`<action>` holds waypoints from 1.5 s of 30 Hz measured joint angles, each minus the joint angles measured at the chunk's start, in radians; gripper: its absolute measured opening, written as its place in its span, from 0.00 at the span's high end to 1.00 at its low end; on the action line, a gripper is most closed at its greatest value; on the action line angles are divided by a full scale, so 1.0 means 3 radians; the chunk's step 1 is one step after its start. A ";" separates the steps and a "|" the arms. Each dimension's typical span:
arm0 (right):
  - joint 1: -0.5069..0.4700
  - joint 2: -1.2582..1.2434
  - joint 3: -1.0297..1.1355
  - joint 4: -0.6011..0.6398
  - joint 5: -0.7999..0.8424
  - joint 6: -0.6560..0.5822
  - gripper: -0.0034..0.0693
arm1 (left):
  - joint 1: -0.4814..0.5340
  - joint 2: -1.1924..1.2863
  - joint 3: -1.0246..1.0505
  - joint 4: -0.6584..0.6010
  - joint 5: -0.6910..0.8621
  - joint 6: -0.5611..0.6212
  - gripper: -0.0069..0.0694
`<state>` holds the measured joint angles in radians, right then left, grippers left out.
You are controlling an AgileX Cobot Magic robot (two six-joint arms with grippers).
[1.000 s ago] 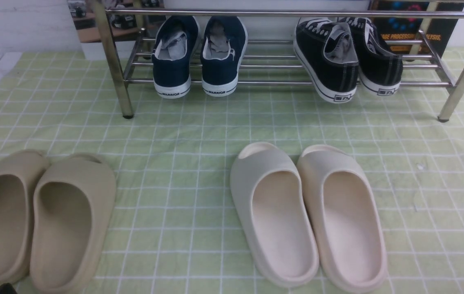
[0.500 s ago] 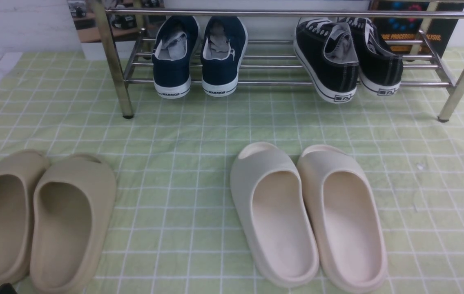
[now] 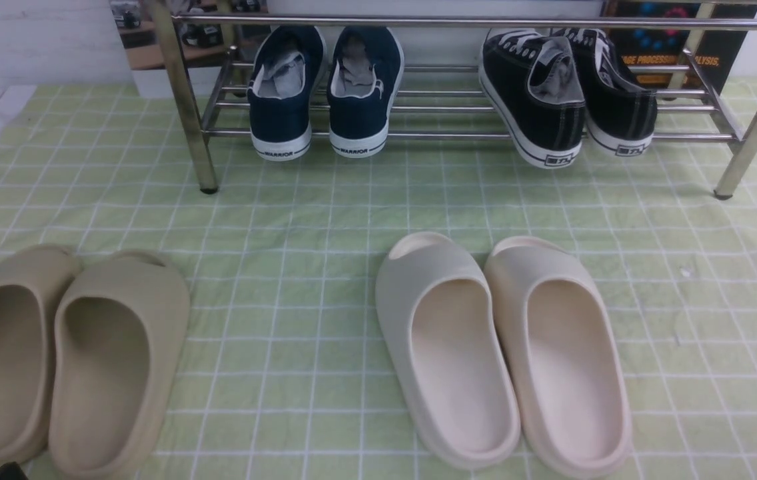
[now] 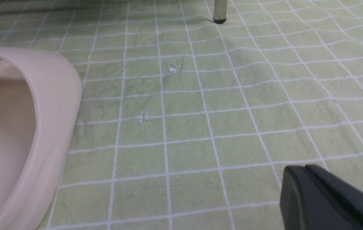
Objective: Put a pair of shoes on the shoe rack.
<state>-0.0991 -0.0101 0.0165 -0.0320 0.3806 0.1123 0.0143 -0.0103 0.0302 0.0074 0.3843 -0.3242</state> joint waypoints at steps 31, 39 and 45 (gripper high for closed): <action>0.0000 0.0000 0.0000 0.0000 0.0003 0.0028 0.95 | 0.0000 0.0000 0.0000 0.0000 0.0000 0.0000 0.60; 0.0000 0.0000 0.0000 0.0000 0.0003 0.0031 0.94 | 0.0000 0.0000 0.0000 0.0000 0.0000 0.0000 0.60; 0.0000 0.0000 0.0000 0.0000 0.0003 0.0031 0.93 | 0.0000 0.0000 0.0000 0.0000 0.0000 0.0000 0.60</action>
<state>-0.0991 -0.0101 0.0165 -0.0320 0.3814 0.1214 0.0143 -0.0103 0.0302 0.0074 0.3843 -0.3242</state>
